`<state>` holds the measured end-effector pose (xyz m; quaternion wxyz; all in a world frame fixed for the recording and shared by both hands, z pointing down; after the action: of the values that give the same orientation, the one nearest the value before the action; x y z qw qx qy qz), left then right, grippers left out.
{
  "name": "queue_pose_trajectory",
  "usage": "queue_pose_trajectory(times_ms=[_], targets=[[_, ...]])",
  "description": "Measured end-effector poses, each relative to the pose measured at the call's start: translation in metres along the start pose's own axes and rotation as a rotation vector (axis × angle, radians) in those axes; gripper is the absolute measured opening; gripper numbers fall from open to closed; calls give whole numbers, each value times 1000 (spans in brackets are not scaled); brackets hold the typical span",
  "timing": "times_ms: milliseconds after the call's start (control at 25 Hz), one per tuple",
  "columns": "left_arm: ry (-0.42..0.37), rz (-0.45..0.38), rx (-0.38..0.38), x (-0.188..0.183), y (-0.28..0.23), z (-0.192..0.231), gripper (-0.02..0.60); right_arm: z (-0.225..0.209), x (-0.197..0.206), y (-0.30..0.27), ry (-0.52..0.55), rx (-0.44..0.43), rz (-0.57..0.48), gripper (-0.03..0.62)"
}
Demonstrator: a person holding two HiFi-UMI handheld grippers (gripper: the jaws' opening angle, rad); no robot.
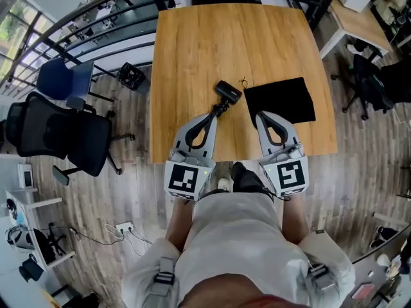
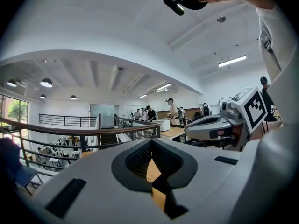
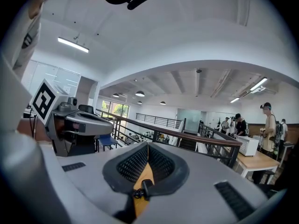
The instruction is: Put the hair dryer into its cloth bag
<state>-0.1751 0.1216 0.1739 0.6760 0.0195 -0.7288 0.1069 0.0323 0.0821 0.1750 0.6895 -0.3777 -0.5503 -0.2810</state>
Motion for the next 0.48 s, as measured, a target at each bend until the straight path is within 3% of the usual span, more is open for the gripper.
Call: queue_pose_trajectory(times_ms=[480], targets=[[0, 0, -37, -17, -67, -2, 20, -72, -1, -30, 1, -44, 6, 21]])
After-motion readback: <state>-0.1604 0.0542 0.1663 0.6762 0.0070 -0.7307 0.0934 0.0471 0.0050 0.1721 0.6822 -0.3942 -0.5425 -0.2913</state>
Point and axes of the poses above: the fingertips, and each gripper's own axes: y backward along the fingers, z to its left, x out of its underside, the point moved 10 cm from there along y, backward along the fingers, and after that the axes turned 13 degrees about -x, right-handed, at the moved point
